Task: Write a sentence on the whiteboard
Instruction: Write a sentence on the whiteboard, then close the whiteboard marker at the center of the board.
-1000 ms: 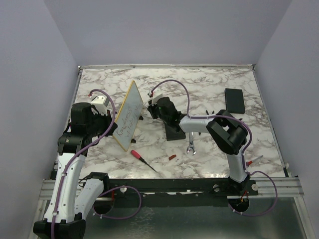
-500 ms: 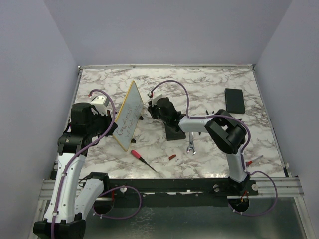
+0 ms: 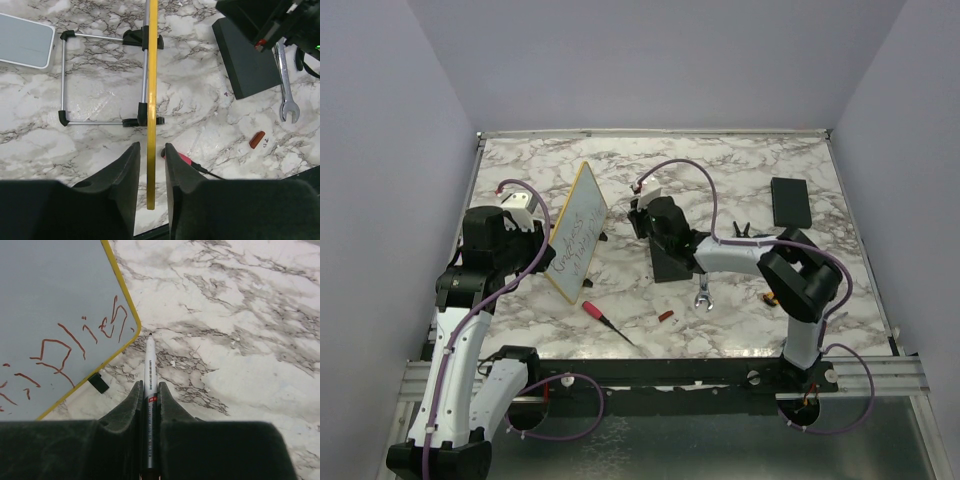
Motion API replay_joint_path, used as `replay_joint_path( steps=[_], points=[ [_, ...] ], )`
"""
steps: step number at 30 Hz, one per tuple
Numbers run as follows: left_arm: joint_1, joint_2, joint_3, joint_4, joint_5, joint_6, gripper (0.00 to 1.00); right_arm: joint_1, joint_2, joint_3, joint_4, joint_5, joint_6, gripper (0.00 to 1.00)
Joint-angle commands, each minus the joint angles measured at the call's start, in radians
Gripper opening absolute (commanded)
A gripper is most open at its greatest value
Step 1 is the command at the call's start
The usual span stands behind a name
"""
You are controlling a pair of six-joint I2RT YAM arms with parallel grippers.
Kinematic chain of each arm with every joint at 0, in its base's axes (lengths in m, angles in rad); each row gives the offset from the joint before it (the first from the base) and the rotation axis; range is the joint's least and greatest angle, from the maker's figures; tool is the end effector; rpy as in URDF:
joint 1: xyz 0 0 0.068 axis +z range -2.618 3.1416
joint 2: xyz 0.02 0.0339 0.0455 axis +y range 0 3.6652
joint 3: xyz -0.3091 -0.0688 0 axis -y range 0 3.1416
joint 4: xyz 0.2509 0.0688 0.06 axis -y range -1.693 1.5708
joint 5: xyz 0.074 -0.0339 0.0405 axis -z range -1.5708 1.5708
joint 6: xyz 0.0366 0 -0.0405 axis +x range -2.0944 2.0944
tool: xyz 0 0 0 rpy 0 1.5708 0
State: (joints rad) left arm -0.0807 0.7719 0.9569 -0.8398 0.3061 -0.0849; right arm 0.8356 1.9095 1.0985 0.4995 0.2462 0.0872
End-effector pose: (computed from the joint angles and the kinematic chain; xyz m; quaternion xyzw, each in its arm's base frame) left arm 0.1192 -0.0207 0.3679 0.0655 0.8866 -0.1724 0.4242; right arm 0.3039 0.3228 0.2309 -0.2259 0.7730 0.1713 0.5675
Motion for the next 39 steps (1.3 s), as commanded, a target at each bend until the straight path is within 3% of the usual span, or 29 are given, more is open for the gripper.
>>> replay_joint_path(
  steps=[1,5,10,12,13,18,23,28,31,39],
  points=[
    [-0.004,-0.008,0.012,-0.009,-0.032,-0.009,0.32,-0.003,-0.118,-0.064,0.001,0.071,0.025,0.01],
    [-0.005,-0.010,0.019,-0.010,-0.051,-0.015,0.46,-0.003,-0.196,-0.108,-0.020,0.098,0.029,0.01],
    [-0.004,-0.020,0.046,-0.004,-0.102,-0.029,0.71,-0.002,-0.305,-0.149,-0.099,0.102,0.052,0.02],
    [-0.004,-0.027,0.077,-0.001,-0.137,-0.031,0.91,-0.003,-0.363,-0.170,-0.143,0.101,0.069,0.02],
    [-0.004,-0.027,0.105,-0.002,-0.160,-0.017,0.94,-0.003,-0.398,-0.183,-0.165,0.093,0.075,0.02],
    [-0.022,0.026,0.291,0.000,-0.344,0.043,0.95,-0.008,-0.558,-0.213,-0.300,0.095,0.080,0.03],
    [-0.032,0.133,0.446,0.052,-0.240,0.030,0.87,-0.014,-0.687,-0.248,-0.414,0.164,0.091,0.03],
    [-0.115,0.246,0.539,0.094,-0.128,-0.007,0.82,-0.055,-0.821,-0.311,-0.489,0.173,0.135,0.03],
    [-0.222,0.287,0.556,0.131,-0.170,-0.016,0.81,-0.079,-0.877,-0.350,-0.531,0.164,0.165,0.03],
    [-0.660,0.420,0.495,0.257,-0.389,-0.030,0.81,-0.172,-0.918,-0.407,-0.601,0.155,0.225,0.03]
  ],
)
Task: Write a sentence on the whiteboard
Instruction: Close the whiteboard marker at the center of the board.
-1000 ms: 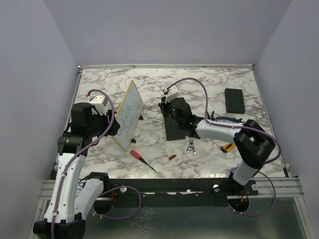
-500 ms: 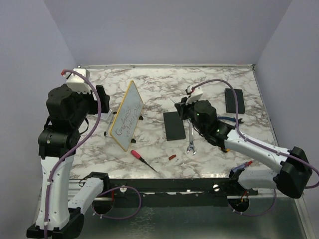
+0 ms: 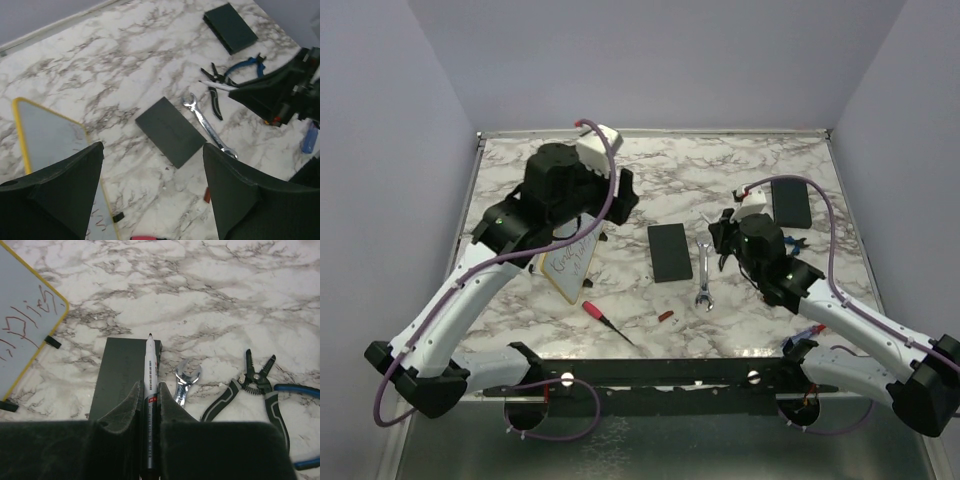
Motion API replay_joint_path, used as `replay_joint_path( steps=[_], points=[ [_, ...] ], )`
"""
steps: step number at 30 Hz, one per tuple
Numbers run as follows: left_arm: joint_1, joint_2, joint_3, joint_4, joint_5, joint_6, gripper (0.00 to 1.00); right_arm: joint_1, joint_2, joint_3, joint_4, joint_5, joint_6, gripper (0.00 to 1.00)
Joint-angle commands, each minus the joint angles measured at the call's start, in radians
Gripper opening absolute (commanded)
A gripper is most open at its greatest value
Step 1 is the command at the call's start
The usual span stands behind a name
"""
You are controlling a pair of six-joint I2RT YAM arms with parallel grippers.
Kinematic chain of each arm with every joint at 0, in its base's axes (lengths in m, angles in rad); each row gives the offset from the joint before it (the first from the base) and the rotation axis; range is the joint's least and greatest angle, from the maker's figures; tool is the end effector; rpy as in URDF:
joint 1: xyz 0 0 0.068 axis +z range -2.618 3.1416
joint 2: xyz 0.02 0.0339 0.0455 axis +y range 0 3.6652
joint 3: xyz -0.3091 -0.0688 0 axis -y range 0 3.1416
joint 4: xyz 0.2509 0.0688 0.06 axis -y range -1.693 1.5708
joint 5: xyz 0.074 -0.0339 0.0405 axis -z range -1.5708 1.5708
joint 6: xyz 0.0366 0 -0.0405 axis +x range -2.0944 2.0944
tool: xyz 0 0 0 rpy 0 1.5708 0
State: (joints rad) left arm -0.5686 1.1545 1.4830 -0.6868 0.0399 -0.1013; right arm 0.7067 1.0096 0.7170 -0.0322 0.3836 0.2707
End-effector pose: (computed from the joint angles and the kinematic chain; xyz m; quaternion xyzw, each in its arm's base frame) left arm 0.1818 -0.1179 0.4952 0.2013 0.7967 -0.2027 0.5326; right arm 0.1727 0.1294 0.3258 -0.0638 0.8024 0.1322 0.5784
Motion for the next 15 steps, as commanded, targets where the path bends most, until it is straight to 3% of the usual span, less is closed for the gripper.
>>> replay_joint_path(
  steps=[1,7,11,15],
  points=[
    [-0.211,0.050,-0.056,0.128,-0.130,-0.015,0.81,-0.065,-0.016,-0.032,-0.067,0.019,0.042,0.04],
    [-0.371,0.113,-0.303,0.295,-0.087,-0.076,0.80,-0.254,-0.004,-0.040,-0.070,-0.065,0.093,0.04],
    [-0.475,0.113,-0.511,0.427,-0.084,-0.123,0.63,-0.294,-0.045,-0.046,-0.076,-0.079,0.100,0.04],
    [-0.529,0.122,-0.653,0.505,-0.075,-0.172,0.60,-0.296,-0.067,-0.047,-0.089,-0.107,0.100,0.05]
  ],
)
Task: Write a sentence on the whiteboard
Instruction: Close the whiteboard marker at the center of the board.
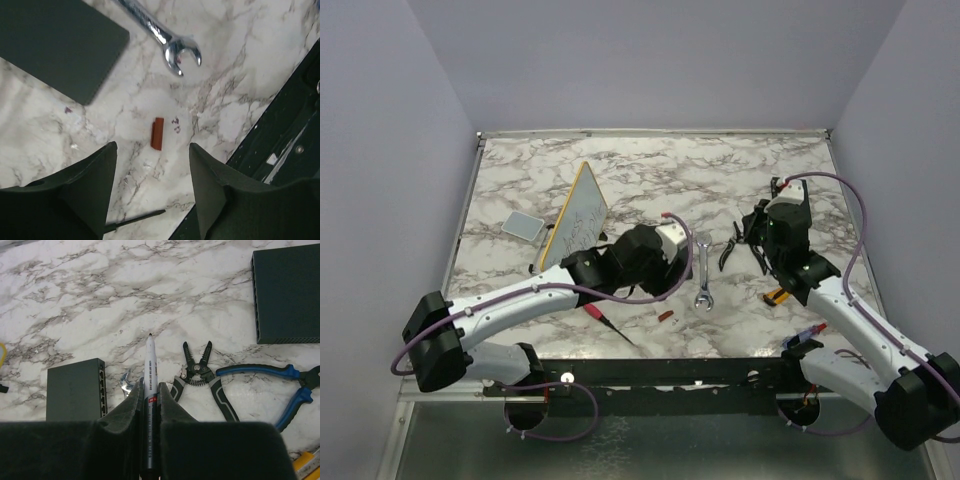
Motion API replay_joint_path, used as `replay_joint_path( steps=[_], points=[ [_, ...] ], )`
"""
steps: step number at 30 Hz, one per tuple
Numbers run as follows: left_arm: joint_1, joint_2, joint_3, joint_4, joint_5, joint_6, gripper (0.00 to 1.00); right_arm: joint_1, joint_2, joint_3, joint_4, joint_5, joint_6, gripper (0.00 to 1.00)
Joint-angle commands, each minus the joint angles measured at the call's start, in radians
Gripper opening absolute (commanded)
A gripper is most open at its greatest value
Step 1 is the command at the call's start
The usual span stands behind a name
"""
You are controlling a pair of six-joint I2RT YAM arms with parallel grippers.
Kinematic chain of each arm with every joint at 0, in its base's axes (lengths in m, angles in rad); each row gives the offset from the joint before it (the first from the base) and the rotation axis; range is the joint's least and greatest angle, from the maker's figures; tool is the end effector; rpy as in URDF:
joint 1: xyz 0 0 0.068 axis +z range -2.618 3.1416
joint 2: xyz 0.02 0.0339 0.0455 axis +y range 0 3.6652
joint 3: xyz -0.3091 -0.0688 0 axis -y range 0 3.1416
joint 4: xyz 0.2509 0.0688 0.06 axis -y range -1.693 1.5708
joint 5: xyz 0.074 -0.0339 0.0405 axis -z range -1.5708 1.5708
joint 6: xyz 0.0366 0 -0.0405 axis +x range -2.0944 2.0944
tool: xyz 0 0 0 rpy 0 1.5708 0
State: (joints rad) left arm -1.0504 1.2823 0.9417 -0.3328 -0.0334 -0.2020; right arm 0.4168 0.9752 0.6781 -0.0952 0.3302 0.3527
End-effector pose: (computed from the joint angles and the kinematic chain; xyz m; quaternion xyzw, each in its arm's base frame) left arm 0.1378 -0.2380 0.3136 0.3642 0.8240 -0.2420 0.3603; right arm 0.1917 0.0719 0.3118 0.0650 0.8226 0.0791 0.5594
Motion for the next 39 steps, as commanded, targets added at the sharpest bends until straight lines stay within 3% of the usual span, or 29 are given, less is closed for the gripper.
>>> replay_joint_path(
  steps=[1,11,23,39],
  points=[
    [-0.056,-0.003,-0.136,0.170,0.004,-0.075,0.60,-0.006,-0.036,-0.012,-0.025,-0.066,0.019,0.05],
    [-0.090,0.098,-0.200,0.233,-0.016,-0.074,0.55,-0.006,-0.062,-0.056,-0.010,-0.133,0.053,0.06],
    [-0.110,0.190,-0.201,0.227,-0.140,-0.057,0.48,-0.006,-0.103,-0.060,-0.008,-0.158,0.048,0.06],
    [-0.113,0.296,-0.182,0.227,-0.098,-0.047,0.40,-0.006,-0.123,-0.066,-0.008,-0.160,0.053,0.06]
  ],
)
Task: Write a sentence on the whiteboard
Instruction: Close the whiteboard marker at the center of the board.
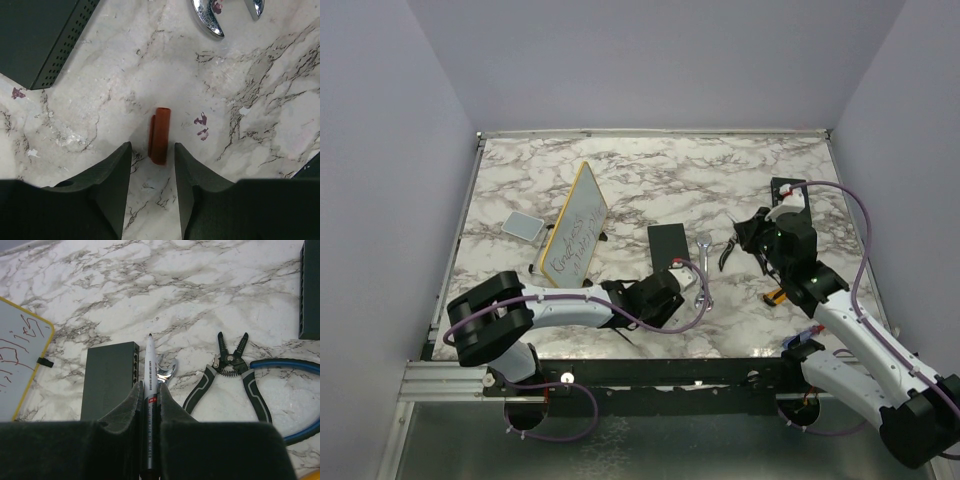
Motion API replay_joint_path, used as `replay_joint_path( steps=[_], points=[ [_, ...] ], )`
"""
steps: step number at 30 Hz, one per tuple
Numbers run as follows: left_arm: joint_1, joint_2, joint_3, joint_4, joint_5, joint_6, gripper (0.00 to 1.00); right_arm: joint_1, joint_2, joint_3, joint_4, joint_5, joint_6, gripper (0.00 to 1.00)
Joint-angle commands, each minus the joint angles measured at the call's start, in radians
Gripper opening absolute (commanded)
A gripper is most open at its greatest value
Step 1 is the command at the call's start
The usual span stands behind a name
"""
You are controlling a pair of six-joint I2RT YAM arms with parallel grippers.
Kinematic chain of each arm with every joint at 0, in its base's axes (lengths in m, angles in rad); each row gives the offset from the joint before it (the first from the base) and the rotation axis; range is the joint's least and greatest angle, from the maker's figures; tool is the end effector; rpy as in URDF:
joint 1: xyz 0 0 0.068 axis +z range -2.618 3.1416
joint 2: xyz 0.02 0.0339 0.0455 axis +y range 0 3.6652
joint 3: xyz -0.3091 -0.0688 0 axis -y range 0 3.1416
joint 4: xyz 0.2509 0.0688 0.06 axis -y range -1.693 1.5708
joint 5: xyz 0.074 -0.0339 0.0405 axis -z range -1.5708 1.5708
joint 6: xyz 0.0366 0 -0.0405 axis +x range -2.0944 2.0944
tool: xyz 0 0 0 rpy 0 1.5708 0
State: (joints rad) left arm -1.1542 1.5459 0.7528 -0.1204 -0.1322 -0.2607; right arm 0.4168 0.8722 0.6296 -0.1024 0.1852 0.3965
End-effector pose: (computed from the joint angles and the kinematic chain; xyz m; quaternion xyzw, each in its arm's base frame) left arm 0.1252 -0.2710 0.1985 0.3888 0.8609 -0.1618 0.2854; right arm 0.1698 0.0678 0.3110 0.0449 0.8150 0.1571 0.5560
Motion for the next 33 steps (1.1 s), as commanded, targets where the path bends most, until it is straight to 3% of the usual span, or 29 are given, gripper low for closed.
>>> replay_joint_path(
  steps=[1,5,11,17,20,25,29,33],
  points=[
    [-0.011,0.036,0.006,0.015,0.002,0.011,0.39,-0.007,-0.022,-0.018,0.000,-0.013,0.007,0.06],
    [-0.016,0.037,0.003,0.014,0.002,0.015,0.30,-0.006,-0.016,-0.018,-0.002,-0.012,0.003,0.06],
    [-0.022,0.020,0.003,0.007,-0.024,0.009,0.01,-0.006,0.010,0.011,-0.030,-0.081,-0.014,0.06],
    [-0.011,-0.165,0.065,-0.095,-0.082,0.056,0.00,-0.006,0.078,0.176,-0.278,-0.328,-0.049,0.06],
    [0.054,-0.230,0.132,-0.187,-0.053,0.116,0.00,-0.006,0.085,0.227,-0.374,-0.446,-0.063,0.06],
    [0.177,-0.336,0.159,-0.239,0.108,0.250,0.00,-0.007,0.062,0.269,-0.475,-0.648,-0.108,0.03],
    [0.182,-0.458,0.118,-0.244,0.211,0.366,0.00,-0.006,0.078,0.373,-0.660,-0.784,-0.129,0.03],
    [0.182,-0.582,0.048,-0.216,0.309,0.419,0.00,-0.005,0.054,0.394,-0.726,-0.957,-0.133,0.03]
  ],
)
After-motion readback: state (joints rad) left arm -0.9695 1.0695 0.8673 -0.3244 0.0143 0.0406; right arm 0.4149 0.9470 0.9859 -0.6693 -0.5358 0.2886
